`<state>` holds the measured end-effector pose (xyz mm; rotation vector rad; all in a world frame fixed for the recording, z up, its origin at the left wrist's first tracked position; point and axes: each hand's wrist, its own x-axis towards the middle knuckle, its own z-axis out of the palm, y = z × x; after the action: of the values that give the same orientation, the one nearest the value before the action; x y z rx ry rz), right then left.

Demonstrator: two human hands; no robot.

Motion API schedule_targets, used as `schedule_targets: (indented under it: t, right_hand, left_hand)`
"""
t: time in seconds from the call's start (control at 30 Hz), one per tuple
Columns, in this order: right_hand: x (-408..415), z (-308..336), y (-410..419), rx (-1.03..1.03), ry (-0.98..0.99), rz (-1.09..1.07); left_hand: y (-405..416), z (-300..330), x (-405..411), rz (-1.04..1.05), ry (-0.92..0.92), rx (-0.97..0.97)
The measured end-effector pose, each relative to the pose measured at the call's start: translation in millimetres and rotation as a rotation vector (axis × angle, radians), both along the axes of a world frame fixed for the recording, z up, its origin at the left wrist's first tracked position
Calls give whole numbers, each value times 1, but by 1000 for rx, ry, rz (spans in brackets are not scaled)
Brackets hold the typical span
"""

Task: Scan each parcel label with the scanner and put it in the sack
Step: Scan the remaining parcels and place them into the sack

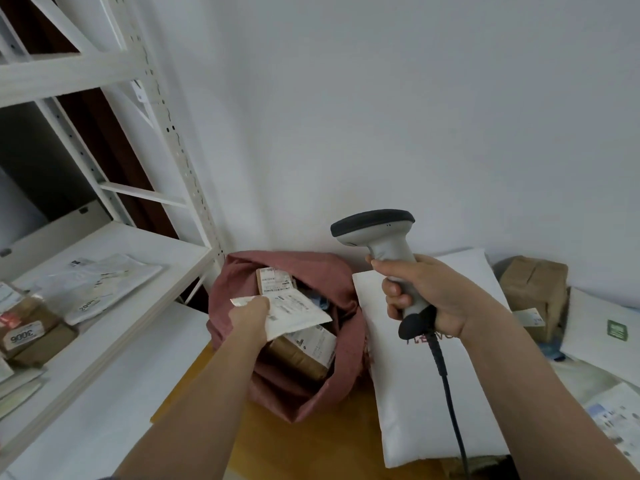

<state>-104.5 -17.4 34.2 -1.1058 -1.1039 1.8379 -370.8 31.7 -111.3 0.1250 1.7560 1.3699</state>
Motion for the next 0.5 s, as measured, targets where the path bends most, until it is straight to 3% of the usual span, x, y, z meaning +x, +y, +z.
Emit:
schedule_targets:
  t: [0.13,0.23,0.5]
  right_hand:
    - [-16,-10,27,-26,-8,-59]
    - [-23,-18,44,-55,-7,-114]
    - [-22,-32,66,-90,-34,-204]
  left_hand:
    - [39,-6,-14,-156,268,-99]
    - [68,-11,-11,-247,393,-54]
    - [115,-47,1,-492,319,-26]
